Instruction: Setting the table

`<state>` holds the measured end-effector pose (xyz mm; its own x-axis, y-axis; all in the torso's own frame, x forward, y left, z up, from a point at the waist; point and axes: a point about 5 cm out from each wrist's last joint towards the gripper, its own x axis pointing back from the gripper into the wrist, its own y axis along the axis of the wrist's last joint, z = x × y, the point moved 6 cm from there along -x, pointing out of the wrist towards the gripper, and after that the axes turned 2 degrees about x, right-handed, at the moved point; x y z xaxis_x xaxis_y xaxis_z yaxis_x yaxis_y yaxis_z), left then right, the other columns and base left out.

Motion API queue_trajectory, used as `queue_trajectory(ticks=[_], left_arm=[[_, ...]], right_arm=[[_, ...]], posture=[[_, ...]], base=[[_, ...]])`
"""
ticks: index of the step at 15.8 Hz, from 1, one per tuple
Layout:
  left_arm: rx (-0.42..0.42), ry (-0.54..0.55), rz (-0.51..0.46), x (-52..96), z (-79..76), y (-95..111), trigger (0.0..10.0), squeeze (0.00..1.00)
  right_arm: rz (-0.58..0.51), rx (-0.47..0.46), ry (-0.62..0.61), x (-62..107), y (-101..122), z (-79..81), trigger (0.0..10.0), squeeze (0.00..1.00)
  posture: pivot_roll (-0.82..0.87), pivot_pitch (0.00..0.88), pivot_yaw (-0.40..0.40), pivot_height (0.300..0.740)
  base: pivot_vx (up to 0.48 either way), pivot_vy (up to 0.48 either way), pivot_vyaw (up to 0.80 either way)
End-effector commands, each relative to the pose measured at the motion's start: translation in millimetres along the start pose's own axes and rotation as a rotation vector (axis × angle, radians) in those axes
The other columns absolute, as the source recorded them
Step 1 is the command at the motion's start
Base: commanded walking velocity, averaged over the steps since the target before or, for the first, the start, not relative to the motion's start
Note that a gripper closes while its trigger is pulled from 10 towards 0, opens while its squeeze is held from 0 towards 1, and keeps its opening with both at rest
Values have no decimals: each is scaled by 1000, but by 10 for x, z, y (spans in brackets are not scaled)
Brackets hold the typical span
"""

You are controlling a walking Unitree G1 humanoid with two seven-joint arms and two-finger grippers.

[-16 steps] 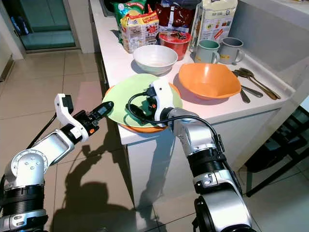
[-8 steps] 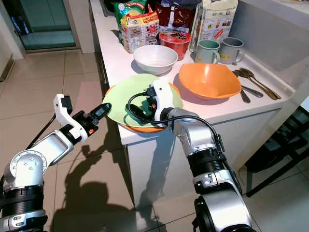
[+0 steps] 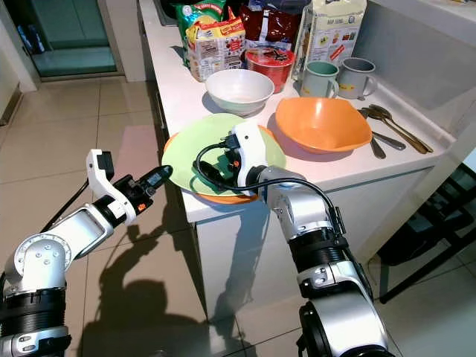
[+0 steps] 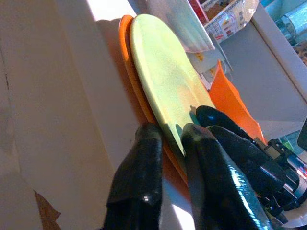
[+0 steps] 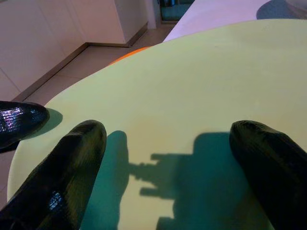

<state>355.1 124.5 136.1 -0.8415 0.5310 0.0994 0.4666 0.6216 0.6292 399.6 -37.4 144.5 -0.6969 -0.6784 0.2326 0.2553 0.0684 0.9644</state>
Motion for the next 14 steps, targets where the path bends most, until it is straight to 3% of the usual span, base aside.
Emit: queue_trajectory(ticks=[1,6,7,8,11,14], left_arm=[[-23,-38,19,-12,-93,-16,0,0],[-36,-29,17,-5,-77,25,0,0],[-37,-27,11,14,-65,53,0,0],[-37,-26,9,20,-63,58,0,0],[-12,-16,-39,77,-41,141,0,0],[-12,-4,-70,122,-26,194,0,0]], right_arm=[[3,23,5,3,45,4,10000,0],[-20,45,10,11,142,21,10000,0],[-78,76,44,55,358,108,10000,0],[-94,81,53,70,411,131,10000,0],[-240,103,111,262,867,270,10000,0],[-413,63,42,488,1278,171,10000,0]], posture=[[18,0,-15,740],[23,0,-18,740],[24,0,-18,740],[24,0,-17,740],[19,0,-19,740],[21,0,-27,740]], base=[[0,0,0],[0,0,0],[0,0,0],[0,0,0],[0,0,0],[0,0,0]])
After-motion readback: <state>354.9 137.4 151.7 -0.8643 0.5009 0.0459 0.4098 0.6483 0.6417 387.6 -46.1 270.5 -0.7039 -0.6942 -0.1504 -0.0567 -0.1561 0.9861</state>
